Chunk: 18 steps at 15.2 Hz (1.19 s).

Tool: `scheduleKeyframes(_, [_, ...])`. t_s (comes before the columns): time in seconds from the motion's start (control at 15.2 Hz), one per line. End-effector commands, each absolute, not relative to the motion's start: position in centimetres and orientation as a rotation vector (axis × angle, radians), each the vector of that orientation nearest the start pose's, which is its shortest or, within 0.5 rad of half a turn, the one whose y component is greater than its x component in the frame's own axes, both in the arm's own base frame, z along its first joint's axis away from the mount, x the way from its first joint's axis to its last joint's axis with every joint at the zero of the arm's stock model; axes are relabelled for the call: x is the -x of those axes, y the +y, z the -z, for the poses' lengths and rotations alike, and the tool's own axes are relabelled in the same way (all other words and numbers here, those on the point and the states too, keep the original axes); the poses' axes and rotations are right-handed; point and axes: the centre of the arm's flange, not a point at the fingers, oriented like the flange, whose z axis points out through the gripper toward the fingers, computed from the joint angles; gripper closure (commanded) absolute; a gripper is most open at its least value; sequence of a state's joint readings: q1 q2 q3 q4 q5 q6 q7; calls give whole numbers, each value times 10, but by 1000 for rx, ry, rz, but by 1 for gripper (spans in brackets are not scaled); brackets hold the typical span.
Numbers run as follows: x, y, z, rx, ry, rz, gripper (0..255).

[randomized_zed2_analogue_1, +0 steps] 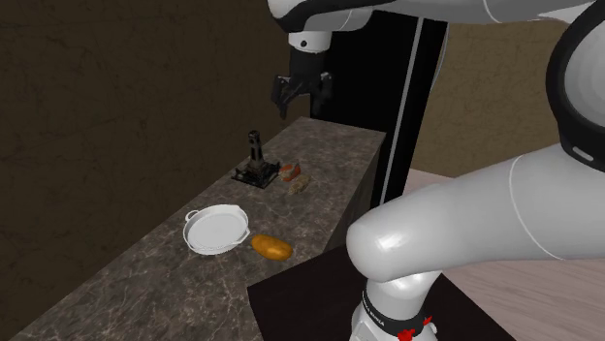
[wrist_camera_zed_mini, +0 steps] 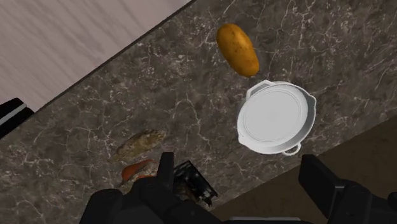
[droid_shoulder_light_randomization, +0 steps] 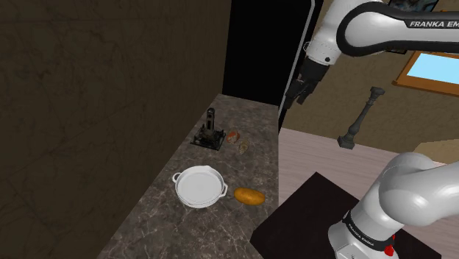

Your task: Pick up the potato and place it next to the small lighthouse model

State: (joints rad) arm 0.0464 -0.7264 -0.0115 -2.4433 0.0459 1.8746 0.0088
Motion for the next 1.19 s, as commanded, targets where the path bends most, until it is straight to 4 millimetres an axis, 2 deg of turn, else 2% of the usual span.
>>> scheduleKeyframes(0.0, [-354, 24, -532, 3081, -87, 235, 0])
scheduleKeyframes(1.12, [-385, 98, -321, 3082, -585, 156, 0])
